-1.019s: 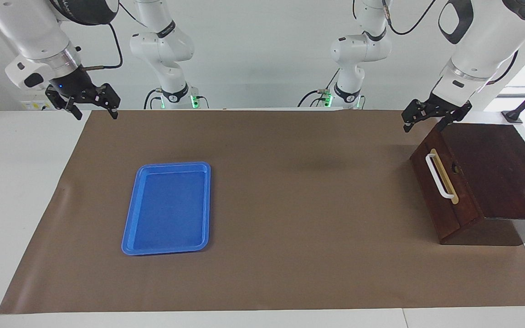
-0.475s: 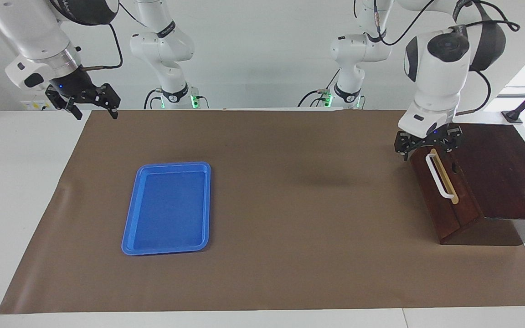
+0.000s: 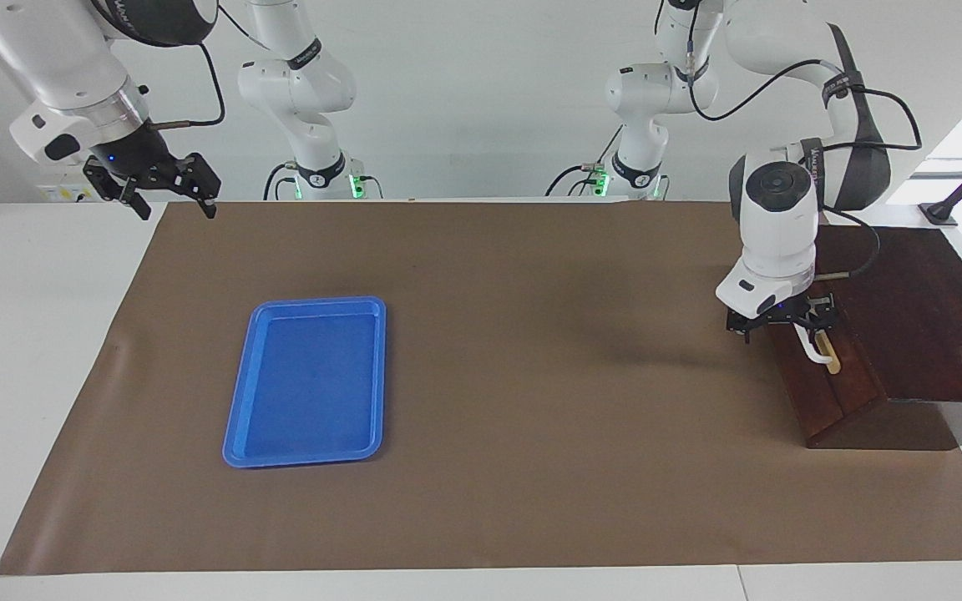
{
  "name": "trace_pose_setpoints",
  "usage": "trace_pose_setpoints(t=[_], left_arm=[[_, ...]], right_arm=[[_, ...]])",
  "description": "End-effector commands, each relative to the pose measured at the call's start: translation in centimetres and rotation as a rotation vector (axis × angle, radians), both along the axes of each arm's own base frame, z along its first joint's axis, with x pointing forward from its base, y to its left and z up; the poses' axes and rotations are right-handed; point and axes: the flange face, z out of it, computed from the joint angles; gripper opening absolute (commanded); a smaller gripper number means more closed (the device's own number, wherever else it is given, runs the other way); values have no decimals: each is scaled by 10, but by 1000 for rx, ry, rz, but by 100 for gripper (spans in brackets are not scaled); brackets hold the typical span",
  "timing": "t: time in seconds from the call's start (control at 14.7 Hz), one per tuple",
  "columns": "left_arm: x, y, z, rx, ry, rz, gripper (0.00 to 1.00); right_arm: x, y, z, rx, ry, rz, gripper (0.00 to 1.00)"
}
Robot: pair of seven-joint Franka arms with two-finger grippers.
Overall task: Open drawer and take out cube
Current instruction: 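Grasp the white drawer handle with the left gripper and pull outward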
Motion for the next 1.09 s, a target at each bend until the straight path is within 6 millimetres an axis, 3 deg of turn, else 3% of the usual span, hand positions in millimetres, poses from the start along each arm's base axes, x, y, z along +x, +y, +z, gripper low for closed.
trace_pose_setpoints(t=[0.0, 0.34, 0.61, 0.75, 1.02], left_arm=[[-12, 13, -20, 7, -11, -18, 100], [-14, 25, -25, 41, 9, -13, 100], [-17, 21, -47, 50, -3, 34, 100], [-10, 4, -50, 19, -50, 82, 100], [-9, -71, -60, -47, -109, 172, 100]], right_arm=[[-6, -2, 0, 18, -6, -13, 100], [-6, -1, 0, 18, -6, -11, 100], [-7, -2, 1, 18, -4, -13, 100], [-7, -2, 0, 18, -3, -11, 100], [-7, -2, 0, 18, -3, -11, 100]])
